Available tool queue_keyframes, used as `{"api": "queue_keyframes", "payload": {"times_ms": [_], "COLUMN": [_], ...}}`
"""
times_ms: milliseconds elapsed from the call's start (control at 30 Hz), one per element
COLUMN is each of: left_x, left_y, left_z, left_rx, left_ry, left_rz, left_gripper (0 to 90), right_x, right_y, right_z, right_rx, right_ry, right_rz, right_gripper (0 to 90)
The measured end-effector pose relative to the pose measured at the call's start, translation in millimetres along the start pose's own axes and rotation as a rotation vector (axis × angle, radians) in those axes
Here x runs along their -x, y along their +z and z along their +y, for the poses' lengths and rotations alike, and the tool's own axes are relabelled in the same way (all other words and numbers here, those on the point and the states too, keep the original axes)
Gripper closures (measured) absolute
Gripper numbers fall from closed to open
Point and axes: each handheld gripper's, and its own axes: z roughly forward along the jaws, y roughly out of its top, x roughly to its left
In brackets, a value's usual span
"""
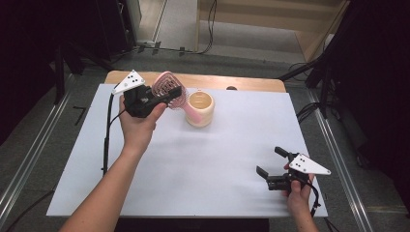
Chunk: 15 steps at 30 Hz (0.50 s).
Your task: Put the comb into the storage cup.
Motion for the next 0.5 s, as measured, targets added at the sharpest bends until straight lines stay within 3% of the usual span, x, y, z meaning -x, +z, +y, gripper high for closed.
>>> {"api": "queue_keyframes", "payload": {"times_ms": [500], "left_x": [-6.8], "left_y": [2.0], "left_z": [12.6], "left_rx": [0.005], "left_ry": [0.013], "left_rz": [0.019], "left_gripper": [62.3], "right_x": [5.7], "right_y": [-6.3], "right_z": [-3.0], "right_rx": [-0.003], "right_ry": [-0.001], "right_rz": [-0.011], "right_gripper": [0.0]}}
